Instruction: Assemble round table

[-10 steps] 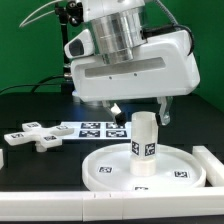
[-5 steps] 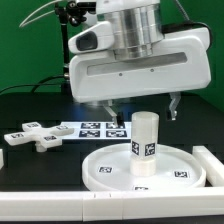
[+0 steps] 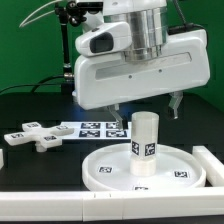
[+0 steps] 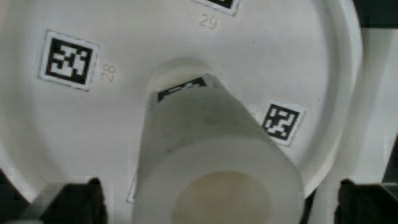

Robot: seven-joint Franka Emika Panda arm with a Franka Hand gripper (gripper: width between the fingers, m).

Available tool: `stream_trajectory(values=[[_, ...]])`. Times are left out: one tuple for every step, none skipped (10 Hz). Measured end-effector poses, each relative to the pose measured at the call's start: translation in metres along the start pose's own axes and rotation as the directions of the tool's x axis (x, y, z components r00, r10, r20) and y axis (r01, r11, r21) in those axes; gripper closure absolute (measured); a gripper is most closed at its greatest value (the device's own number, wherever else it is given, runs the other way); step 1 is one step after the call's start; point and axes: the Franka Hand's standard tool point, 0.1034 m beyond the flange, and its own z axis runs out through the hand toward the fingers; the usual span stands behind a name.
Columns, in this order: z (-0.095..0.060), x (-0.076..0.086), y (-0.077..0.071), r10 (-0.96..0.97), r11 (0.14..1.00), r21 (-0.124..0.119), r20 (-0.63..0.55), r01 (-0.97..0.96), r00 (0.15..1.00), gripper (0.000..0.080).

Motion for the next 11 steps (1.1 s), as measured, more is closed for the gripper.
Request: stream_trajectory(values=[[0.0041, -0.0023, -0.0027, -0.095, 0.995, -0.009, 0.011, 0.095, 0.995, 0.0151], [0.0075, -0.0041, -0.0040, -0.207, 0.978, -0.012, 0.019, 0.208, 0.978, 0.0151], [0.0076, -0.0043, -0.0036, -0.272, 0.962, -0.011, 0.021, 0.273, 0.962, 0.0151], [0.0073, -0.0042, -0.0042, -0.384, 0.923, -0.018, 0.030, 0.384, 0.923, 0.0151], [0.0078, -0.0041, -0.0057, -0.467, 0.883, -0.021, 0.038, 0.468, 0.883, 0.0151], [0.0077, -0.0036, -0.0055, -0.542, 0.839, -0.023, 0.047, 0.543, 0.839, 0.0151], [0.0057, -0.0012, -0.0044, -0.628, 0.776, -0.031, 0.061, 0.630, 0.776, 0.0151], [0.0048, 0.0003, -0.0050, -0.690, 0.719, -0.039, 0.077, 0.694, 0.720, 0.0151], [0.0049, 0.0007, -0.0062, -0.729, 0.679, -0.042, 0.088, 0.733, 0.679, 0.0151], [0.0046, 0.0011, -0.0051, -0.781, 0.616, -0.041, 0.099, 0.787, 0.617, 0.0151], [0.0047, 0.0004, -0.0034, -0.817, 0.568, -0.035, 0.102, 0.823, 0.568, 0.0151]])
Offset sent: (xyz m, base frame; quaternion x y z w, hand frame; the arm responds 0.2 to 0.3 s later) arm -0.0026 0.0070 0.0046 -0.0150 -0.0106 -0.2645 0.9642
